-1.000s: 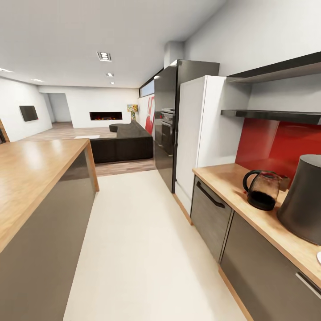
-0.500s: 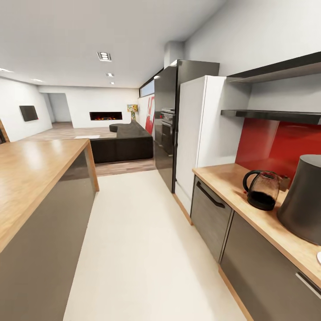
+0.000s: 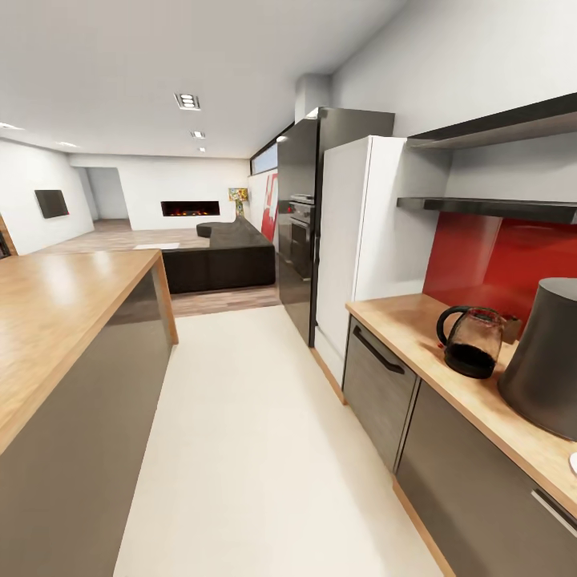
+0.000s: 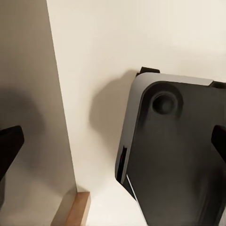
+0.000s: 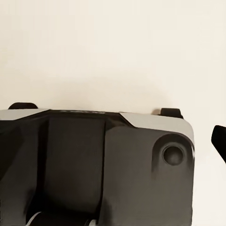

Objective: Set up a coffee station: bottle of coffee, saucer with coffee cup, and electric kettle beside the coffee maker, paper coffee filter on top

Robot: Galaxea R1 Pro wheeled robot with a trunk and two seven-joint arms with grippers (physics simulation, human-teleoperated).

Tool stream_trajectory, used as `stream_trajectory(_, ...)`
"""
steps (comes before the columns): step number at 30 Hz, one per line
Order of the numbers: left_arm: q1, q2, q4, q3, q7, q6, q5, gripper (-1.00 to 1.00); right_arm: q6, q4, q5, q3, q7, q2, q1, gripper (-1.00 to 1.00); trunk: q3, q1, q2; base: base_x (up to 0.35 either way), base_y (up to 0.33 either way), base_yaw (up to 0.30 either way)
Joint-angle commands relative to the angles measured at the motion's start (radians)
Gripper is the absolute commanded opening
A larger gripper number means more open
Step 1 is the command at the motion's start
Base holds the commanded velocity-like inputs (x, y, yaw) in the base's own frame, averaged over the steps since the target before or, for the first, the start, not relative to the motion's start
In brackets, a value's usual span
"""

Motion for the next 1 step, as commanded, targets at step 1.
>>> stream_trajectory(1,0.000,0.000,0.001,0.009,-0.003,-0.004,-0.010,1.00,-0.004,0.001,-0.011,0.008,0.002,0.000,0.000,1.00,0.000,0.000,-0.001,0.000,0.000,0.000)
